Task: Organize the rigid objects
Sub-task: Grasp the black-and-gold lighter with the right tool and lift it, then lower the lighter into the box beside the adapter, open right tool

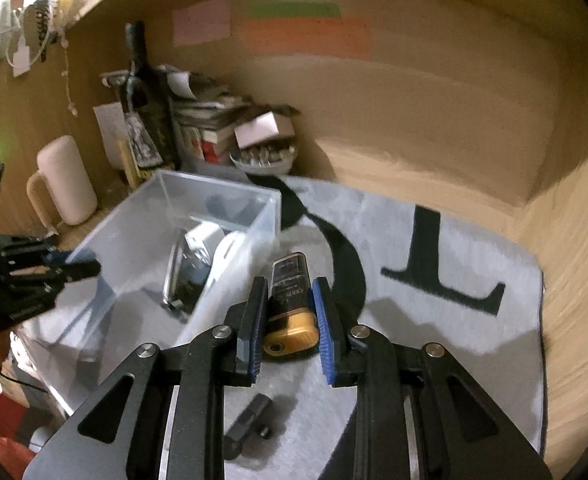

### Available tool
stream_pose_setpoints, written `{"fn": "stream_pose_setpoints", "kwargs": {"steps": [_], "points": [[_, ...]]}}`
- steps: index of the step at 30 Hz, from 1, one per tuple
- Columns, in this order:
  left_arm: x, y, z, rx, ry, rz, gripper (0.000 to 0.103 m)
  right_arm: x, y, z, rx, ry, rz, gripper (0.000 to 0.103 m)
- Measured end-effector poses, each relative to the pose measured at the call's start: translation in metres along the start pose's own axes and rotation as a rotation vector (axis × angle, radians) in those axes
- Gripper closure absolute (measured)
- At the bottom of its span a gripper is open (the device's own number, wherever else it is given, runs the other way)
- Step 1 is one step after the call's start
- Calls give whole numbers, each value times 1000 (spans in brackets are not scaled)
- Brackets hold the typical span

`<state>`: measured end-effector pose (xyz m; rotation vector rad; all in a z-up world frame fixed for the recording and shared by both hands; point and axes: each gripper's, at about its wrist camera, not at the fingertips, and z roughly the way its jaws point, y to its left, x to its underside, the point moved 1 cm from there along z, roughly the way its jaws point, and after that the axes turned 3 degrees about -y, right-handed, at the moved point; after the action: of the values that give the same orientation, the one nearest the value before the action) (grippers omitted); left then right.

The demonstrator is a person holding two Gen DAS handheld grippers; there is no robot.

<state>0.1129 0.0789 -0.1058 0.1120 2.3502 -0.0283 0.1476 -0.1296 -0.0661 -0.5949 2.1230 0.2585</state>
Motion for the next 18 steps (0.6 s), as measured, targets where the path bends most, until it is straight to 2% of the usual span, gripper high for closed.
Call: {"fn": "stream_pose_setpoints", "kwargs": {"steps": [9,18], "points": [[1,0,-1,4,0,-7,89,-23,22,-11,-49,-74,-45,82],[1,0,-1,5,-1,-8,89,-30,48,7,-99,-58,-102,82]]}}
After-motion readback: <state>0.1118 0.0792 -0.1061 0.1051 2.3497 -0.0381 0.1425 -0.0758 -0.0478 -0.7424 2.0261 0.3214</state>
